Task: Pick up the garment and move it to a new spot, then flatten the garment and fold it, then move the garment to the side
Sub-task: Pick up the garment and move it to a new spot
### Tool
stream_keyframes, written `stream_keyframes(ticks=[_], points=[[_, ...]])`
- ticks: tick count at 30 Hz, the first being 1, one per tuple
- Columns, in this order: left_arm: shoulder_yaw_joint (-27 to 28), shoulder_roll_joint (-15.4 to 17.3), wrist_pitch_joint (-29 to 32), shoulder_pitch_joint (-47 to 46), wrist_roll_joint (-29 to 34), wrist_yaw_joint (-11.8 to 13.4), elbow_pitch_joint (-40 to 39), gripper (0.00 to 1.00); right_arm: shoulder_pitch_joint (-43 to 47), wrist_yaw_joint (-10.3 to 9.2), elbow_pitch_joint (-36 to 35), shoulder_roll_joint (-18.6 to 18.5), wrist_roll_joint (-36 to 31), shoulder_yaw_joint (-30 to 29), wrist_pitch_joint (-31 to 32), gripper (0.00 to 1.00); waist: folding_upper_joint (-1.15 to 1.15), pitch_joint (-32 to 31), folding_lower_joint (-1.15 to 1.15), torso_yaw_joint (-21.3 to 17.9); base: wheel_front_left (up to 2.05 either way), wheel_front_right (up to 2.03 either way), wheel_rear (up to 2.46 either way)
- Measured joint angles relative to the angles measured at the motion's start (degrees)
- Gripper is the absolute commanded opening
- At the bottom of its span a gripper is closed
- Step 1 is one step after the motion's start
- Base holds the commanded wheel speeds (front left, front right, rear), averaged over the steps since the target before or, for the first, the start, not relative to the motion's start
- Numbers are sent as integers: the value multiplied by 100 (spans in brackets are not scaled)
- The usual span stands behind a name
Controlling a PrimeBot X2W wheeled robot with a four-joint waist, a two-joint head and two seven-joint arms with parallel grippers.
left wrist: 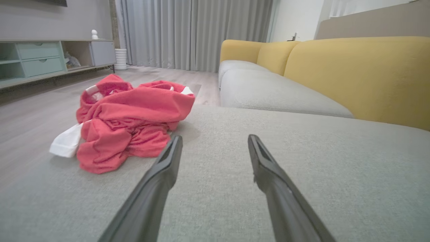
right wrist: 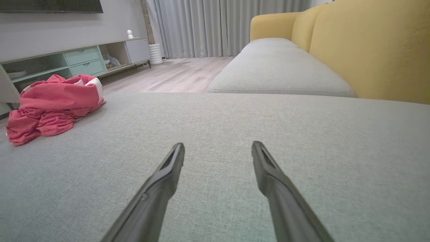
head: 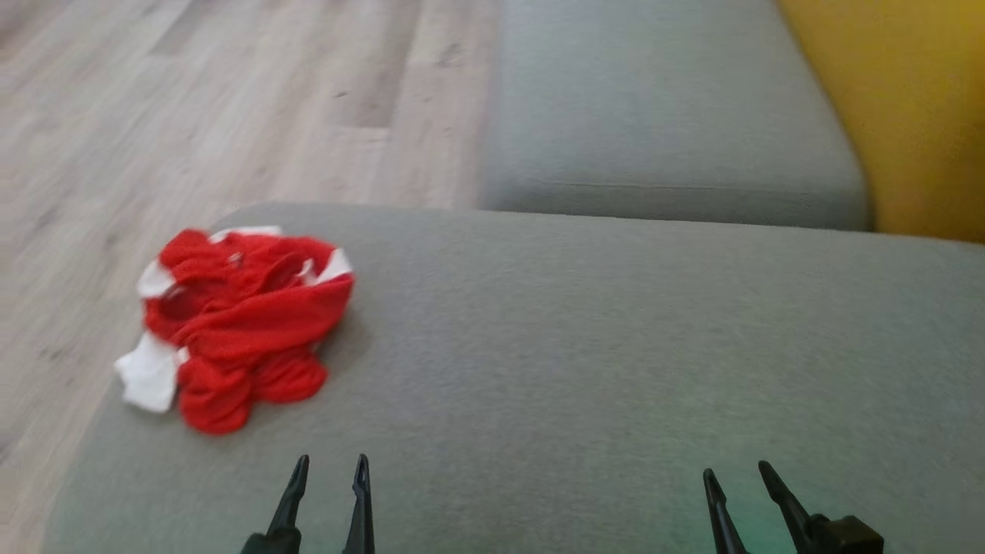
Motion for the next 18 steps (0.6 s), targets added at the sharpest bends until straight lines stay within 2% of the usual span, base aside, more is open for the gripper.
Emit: stream_keyframes(ticks=[6,10,16,18], points=[[221,10,0,-134,124,-53,25,100,-26,0,-10,0,60,14,0,100,0,112,0,728,0,0,0],[460,10,-1,-197,143,35,-129,100,-231,0,2,0,38,177,0,100,0,264,0,1212,0,0,0],[744,10,-14,-197,35,255,-448,100,-899,1,114,-3,-79,411,0,100,0,669,2,1636,0,0,0],[827,9,-14,-200,35,259,-500,100,-947,1,157,-2,-133,469,-1,100,0,777,1,1734,0,0,0]])
